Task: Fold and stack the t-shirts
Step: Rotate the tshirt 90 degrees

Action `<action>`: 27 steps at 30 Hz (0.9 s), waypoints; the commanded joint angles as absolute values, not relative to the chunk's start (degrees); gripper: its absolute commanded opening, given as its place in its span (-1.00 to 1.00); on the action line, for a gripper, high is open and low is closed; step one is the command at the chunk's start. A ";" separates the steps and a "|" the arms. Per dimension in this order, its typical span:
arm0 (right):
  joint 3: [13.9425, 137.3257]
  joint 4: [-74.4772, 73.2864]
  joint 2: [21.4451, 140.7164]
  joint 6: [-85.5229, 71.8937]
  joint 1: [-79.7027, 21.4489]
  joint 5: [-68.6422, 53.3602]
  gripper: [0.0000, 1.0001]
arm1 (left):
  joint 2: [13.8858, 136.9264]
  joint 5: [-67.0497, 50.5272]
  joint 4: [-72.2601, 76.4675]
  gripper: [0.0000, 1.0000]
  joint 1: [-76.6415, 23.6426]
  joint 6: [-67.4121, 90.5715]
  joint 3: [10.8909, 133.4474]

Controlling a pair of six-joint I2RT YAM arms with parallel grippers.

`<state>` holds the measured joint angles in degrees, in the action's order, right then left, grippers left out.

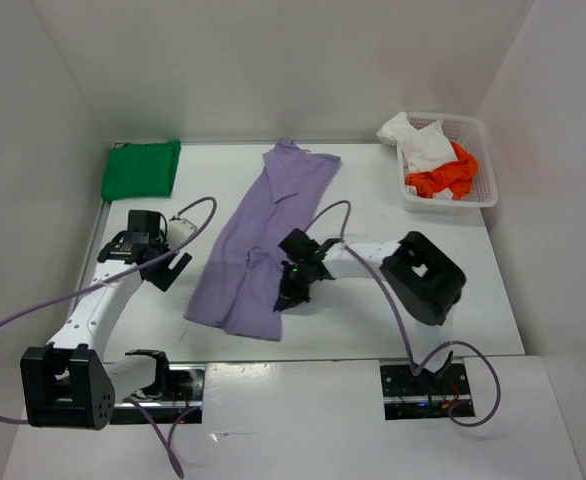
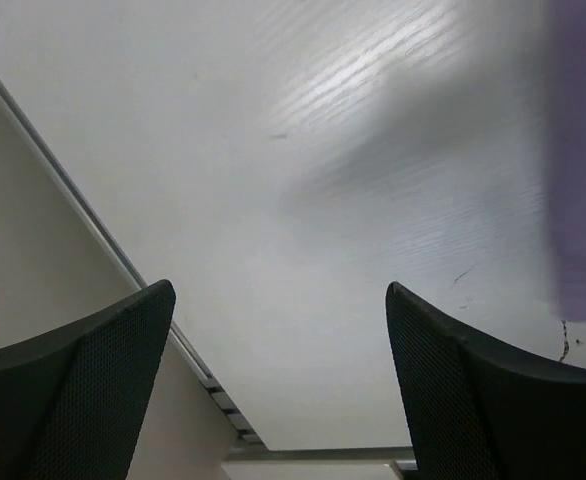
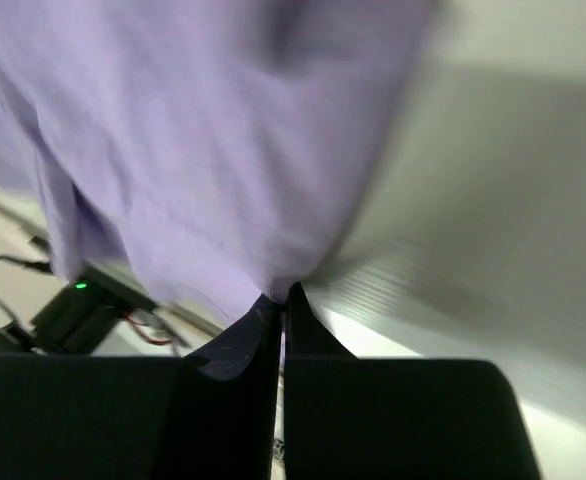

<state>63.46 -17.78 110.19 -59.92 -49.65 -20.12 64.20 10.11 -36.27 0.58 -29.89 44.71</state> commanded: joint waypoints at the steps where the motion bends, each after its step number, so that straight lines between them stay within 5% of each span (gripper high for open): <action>1: 54.08 -26.96 102.76 -53.54 -43.69 -13.46 -1.00 | 65.03 7.56 -37.53 0.85 -2.54 -33.05 49.12; 7: 47.20 -34.27 93.79 -45.10 -35.35 -11.16 -1.00 | 68.29 8.17 -39.37 0.85 -12.82 -32.97 53.17; 11: 46.49 -37.61 89.75 -43.86 -33.13 -10.28 -0.24 | 67.42 8.17 -42.79 0.85 -22.65 -32.34 54.58; 15: 47.02 -41.91 84.82 -47.36 -36.20 -7.57 0.06 | 62.68 5.37 -44.99 0.85 -34.60 -32.34 53.96; 19: 45.54 -42.98 82.18 -52.46 -41.56 -7.56 0.11 | 66.53 -2.11 -46.41 0.95 -40.85 -32.34 55.28; 23: 44.82 -42.98 79.90 -54.31 -42.19 -8.09 0.11 | 66.55 11.89 -43.52 0.98 -49.64 -37.95 52.04; 27: 47.54 -42.36 79.89 -53.62 -42.19 -6.77 0.11 | 53.67 15.13 -39.11 0.98 -49.66 -53.93 44.41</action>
